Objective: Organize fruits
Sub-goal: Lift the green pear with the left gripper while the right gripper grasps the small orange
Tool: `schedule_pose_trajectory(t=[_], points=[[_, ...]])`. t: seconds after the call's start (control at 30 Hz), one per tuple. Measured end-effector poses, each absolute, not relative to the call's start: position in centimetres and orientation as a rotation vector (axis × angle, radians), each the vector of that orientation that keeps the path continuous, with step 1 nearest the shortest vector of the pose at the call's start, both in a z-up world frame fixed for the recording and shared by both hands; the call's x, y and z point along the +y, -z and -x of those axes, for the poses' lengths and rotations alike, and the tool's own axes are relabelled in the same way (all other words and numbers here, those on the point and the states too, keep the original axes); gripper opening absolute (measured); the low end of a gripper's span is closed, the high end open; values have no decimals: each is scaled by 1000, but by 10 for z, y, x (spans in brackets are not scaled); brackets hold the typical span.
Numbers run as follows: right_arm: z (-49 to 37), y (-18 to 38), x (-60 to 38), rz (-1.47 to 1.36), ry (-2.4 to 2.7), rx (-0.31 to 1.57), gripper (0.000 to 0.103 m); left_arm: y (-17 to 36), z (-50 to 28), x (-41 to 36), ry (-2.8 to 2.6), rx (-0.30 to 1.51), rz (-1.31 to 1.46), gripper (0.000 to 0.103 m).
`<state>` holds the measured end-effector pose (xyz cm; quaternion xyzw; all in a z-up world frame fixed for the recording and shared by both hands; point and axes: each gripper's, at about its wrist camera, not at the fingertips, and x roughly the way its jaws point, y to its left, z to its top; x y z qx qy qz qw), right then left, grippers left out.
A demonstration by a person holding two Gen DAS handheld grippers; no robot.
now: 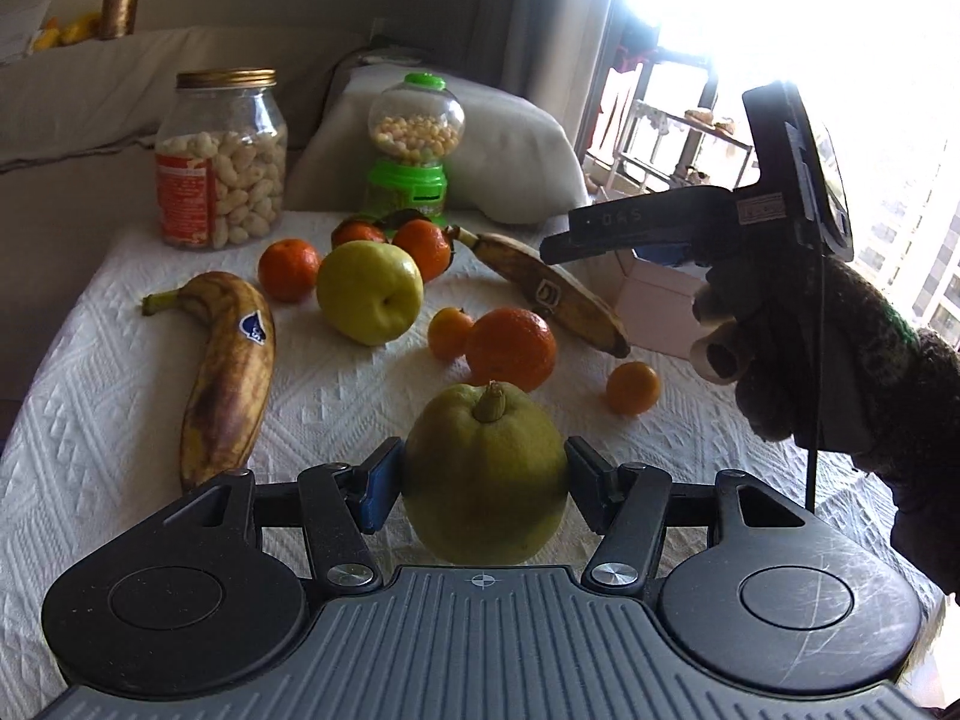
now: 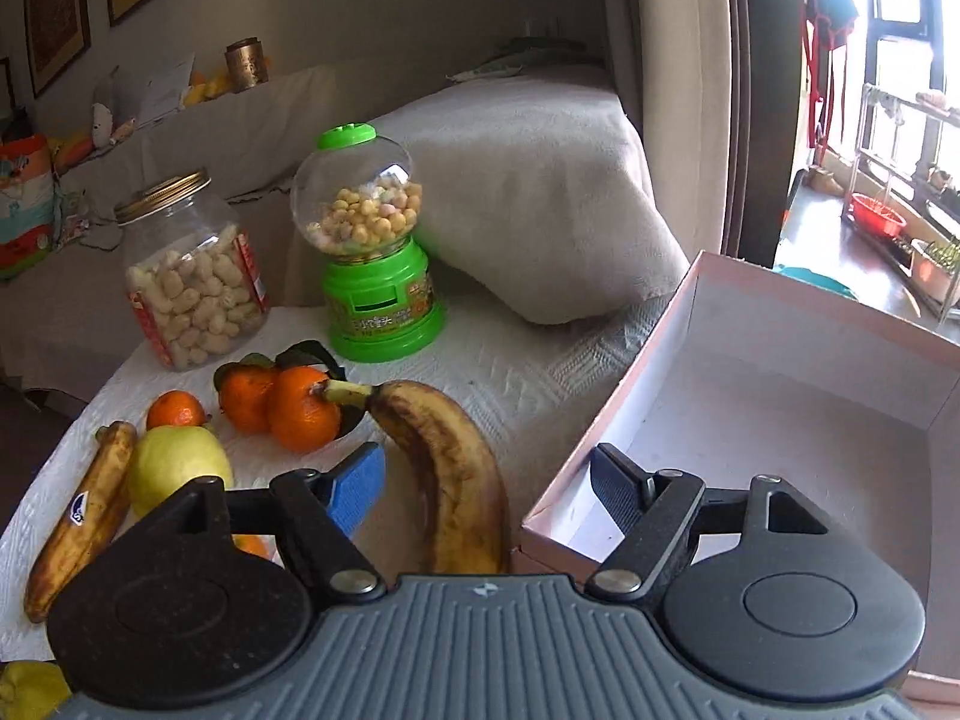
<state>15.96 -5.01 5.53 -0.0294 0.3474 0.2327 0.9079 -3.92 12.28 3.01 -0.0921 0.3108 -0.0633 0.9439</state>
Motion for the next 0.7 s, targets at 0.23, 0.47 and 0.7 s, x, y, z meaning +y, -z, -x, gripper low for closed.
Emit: schedule_pose_trajectory(t=[0.23, 0.47, 0.7], points=[[-116, -57, -51, 126, -693, 736, 76, -24, 36, 124, 146, 655, 215, 64], [-59, -78, -67, 233, -652, 569, 76, -30, 39, 124, 131, 645, 209, 64], [-36, -67, -87, 203, -591, 624, 76, -31, 39, 118, 143, 654, 206, 64]])
